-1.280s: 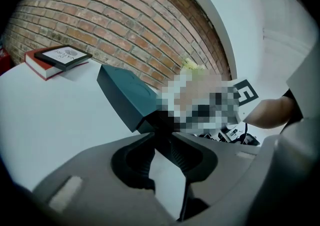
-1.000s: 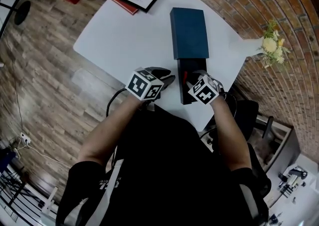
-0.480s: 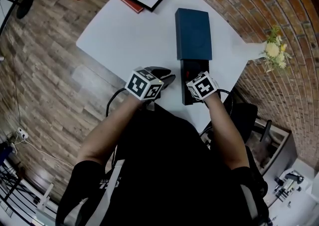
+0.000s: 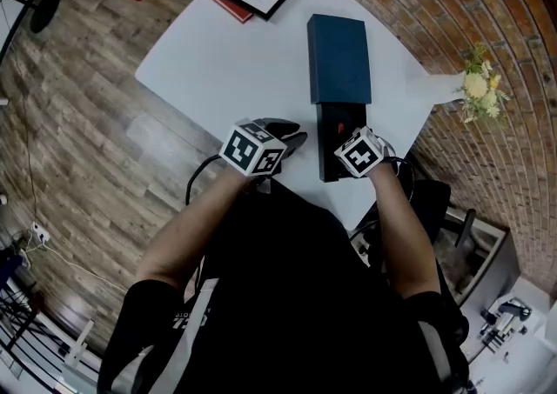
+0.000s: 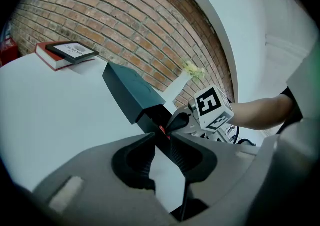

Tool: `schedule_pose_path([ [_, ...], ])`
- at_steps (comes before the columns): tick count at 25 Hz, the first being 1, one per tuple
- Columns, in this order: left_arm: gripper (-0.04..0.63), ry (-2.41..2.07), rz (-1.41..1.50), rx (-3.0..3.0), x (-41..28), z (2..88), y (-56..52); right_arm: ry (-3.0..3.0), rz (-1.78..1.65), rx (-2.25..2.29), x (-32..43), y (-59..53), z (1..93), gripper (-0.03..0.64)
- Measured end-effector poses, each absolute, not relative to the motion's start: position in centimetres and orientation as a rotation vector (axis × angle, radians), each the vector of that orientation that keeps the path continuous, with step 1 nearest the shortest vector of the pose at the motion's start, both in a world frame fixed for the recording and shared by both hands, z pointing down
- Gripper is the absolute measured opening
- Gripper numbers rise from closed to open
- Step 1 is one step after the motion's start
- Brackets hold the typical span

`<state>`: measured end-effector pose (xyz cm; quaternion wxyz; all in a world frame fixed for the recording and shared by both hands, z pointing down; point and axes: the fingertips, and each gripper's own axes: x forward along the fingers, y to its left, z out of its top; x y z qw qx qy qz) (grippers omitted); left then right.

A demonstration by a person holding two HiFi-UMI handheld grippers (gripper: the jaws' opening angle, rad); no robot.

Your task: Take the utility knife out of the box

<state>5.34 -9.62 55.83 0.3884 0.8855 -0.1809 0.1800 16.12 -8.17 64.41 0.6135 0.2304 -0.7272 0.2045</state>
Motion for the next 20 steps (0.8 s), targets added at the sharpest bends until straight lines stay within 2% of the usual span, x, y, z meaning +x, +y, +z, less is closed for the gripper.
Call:
schedule_pose_path([
  [4,0.101,-0.469,0.457,2.246,4.9,56.0,-9.5,-1.670,0.502,0.562,16.1,-8.9,63.6,0.138],
  [11,0.101,-0.491,0.442,2.236,4.3,55.9,-9.4,-1.636,0.537,0.611,17.0,-10.3,64.4,0.180],
  [12,0.101,-0.492,0.440,2.233,4.3,56.0,-9.3,-1.648,0.546,0.602,16.9,-10.2,64.4,0.158],
  [15,0.101,-0.490,0.437,2.226,4.3,56.1,-9.1,-1.694,0.508,0.530,16.5,-9.7,64.5,0.145],
  [18,0.101,-0.483,0.434,2.217,4.3,56.3,-8.7,-1.703,0.446,0.477,16.5,-9.1,64.1,0.042],
  [20,0.101,-0.483,0.438,2.216,4.3,56.3,-8.7,-1.701,0.406,0.464,17.0,-9.0,64.3,0.000],
])
